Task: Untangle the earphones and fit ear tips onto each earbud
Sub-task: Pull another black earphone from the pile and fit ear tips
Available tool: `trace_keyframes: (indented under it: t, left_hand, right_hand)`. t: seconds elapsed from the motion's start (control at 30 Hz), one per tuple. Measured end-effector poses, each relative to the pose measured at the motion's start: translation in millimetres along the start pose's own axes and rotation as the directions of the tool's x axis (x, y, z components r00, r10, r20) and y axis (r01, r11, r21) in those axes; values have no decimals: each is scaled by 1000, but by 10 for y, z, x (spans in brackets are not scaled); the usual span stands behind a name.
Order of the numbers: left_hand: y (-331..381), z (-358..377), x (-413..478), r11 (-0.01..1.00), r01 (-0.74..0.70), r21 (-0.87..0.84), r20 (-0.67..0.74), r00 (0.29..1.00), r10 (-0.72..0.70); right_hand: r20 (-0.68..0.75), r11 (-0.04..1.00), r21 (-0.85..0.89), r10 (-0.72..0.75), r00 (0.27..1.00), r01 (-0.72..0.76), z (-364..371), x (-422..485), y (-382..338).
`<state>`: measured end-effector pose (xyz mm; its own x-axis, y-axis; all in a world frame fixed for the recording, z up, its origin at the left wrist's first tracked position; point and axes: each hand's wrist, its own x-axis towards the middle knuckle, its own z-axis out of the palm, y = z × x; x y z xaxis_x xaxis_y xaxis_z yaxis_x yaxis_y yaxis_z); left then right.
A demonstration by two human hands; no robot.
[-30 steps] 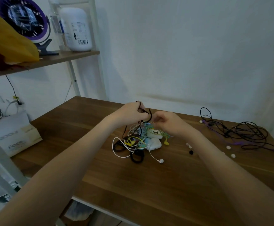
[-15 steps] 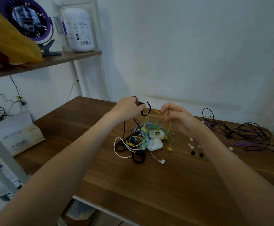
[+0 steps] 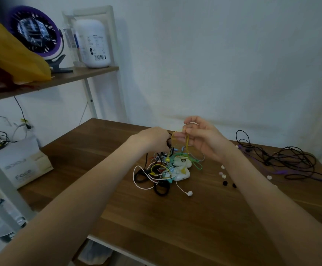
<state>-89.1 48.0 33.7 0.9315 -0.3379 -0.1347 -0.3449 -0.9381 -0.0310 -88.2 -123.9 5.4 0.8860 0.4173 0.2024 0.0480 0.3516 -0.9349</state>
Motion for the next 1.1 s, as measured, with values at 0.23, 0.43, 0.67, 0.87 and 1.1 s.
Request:
trace_keyframes:
  t: [0.23, 0.43, 0.67, 0.87, 1.1]
  left_hand:
    - [-75, 40, 36, 997, 57, -43, -60, 996, -60]
    - [-143, 18, -9, 888, 84, -452, -198, 961, -191]
    - [-81, -186, -57, 543, -112, -832, -300, 915, -271]
    - [-112, -286, -126, 351, -246, -904, -345, 904, -255]
    - [-318, -334, -219, 369, -188, -910, -334, 861, -384]
  right_hand:
    - [-53, 997, 71, 0, 999, 3, -67, -29, -49]
    - [-60, 947, -266, 169, 984, -179, -126, -63, 28]
    - [-21, 659, -731, 236, 972, -175, 211, 28, 245]
    - [-13, 737, -661, 182, 983, -145, 339, 90, 376]
    - [-60, 874, -477, 72, 996, -92, 299, 79, 278]
